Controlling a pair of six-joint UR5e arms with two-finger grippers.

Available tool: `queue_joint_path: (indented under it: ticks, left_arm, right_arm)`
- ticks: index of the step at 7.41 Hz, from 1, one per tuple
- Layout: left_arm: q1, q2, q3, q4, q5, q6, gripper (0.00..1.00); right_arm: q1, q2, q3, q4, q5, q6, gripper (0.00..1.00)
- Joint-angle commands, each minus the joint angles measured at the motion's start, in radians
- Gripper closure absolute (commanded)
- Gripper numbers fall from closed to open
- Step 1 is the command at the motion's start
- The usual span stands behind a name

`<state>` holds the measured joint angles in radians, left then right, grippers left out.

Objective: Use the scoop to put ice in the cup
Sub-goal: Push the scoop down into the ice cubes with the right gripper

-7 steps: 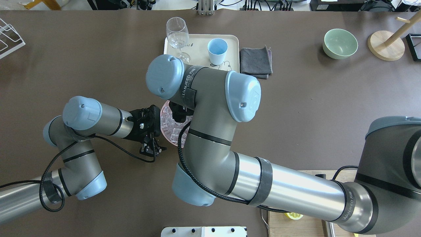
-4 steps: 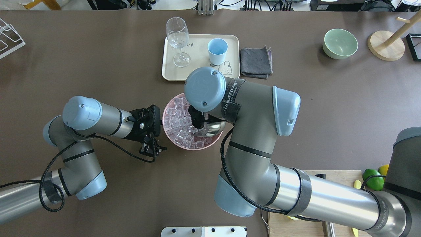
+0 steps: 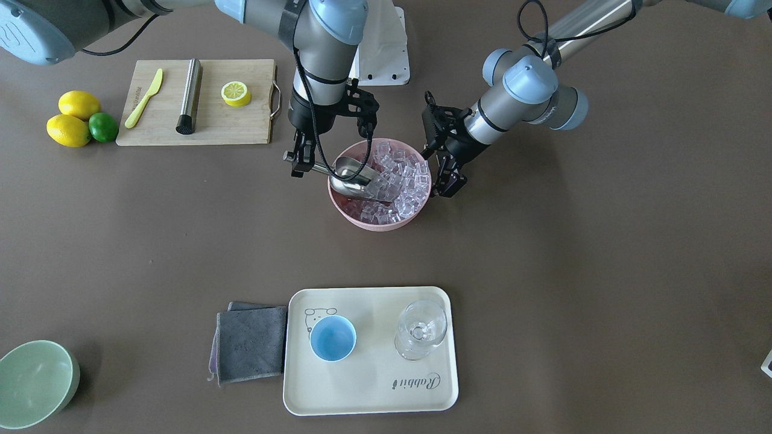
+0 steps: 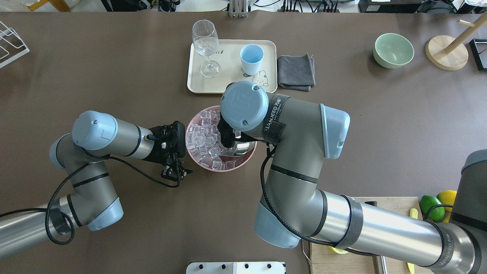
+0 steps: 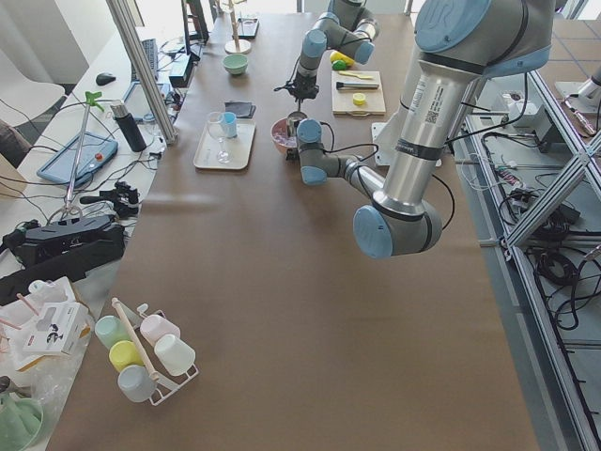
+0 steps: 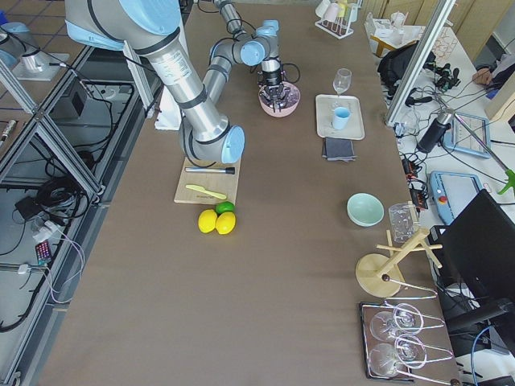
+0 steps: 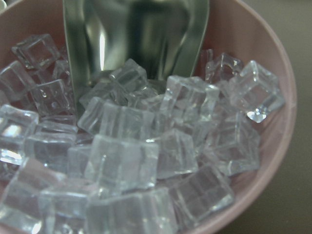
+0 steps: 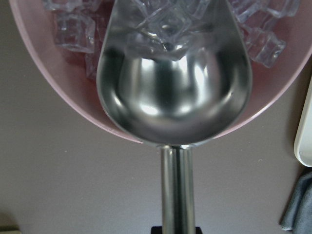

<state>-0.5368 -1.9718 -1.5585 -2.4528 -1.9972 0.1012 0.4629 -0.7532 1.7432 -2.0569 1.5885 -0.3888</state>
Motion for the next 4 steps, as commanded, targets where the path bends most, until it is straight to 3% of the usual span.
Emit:
queue_joint_path:
  ticks: [1,4]
  left_arm:
    - [0.0,-0.001,0.0,0.0,0.0,0.0,0.01]
    - [0.0,-0.001,0.0,0.002,0.0,0.0,0.01]
  right_arm:
    - [0.0,-0.053,0.002,0.133,0.056,0.039,1.0]
    - [0.0,-0.121,0.016,0.274,0.096,0.076,1.0]
